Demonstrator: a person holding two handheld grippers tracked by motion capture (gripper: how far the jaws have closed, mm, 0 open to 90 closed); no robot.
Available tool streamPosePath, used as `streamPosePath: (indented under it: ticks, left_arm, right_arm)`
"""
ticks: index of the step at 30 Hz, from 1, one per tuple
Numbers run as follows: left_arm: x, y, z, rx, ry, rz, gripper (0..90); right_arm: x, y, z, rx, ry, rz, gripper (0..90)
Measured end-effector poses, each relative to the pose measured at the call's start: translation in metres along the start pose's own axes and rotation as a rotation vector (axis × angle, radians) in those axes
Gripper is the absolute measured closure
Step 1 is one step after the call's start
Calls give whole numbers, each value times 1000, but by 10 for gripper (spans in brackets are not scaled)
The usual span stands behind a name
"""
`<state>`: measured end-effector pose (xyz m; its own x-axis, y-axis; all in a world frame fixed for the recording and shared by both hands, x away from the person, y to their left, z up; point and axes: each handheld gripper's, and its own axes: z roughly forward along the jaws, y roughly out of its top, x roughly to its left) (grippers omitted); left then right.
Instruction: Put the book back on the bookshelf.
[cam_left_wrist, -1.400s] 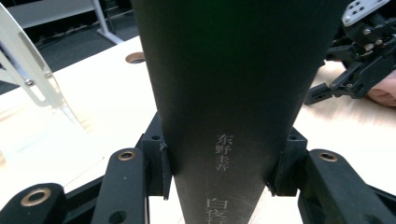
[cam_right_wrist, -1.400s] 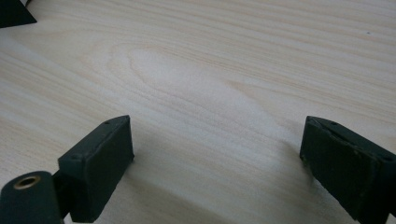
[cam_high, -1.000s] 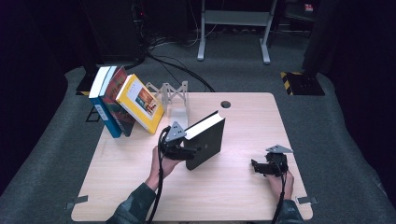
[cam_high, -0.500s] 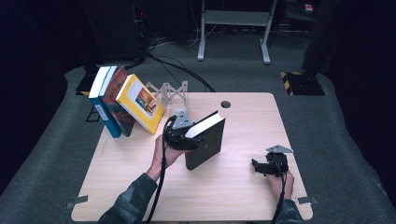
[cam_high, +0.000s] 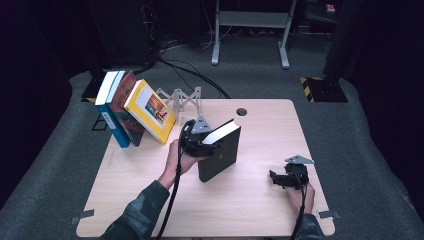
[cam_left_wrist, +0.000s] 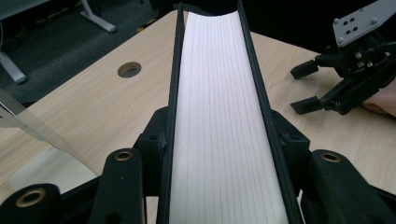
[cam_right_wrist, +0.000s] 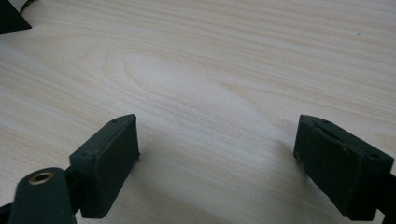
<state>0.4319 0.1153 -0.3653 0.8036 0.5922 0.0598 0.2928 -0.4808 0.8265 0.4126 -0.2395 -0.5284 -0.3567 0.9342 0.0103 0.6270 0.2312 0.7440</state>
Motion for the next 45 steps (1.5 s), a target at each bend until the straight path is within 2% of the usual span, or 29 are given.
streamPosePath:
  ticks: [5,6,10,14,18,24,33,40,45]
  left_arm:
    - [0,0,-1,3,-2,-2,540]
    - [-1,0,-1,-5,-1,-14,541]
    - [-1,-2,-2,-25,20,-21,543]
    - [1,-2,-4,-20,28,-18,544]
    - [9,1,-16,-39,34,-51,544]
    - [19,3,-29,-44,55,-75,544]
    - [37,2,-51,-55,121,-113,543]
    - [53,-4,-69,-76,157,-165,543]
    - [62,-8,-79,-72,194,-180,543]
  right_arm:
    - [-1,0,0,-2,-1,-3,136]
    - [0,0,0,-3,-3,2,136]
    - [-1,0,0,-3,-4,-2,137]
    - [0,0,0,-3,-5,9,138]
    - [0,0,0,-3,-5,9,139]
    - [-1,0,0,-1,-14,11,121]
    - [-1,1,2,18,-36,32,53]
    - [-1,2,3,19,-31,26,51]
    - [-1,2,3,19,-31,25,52]
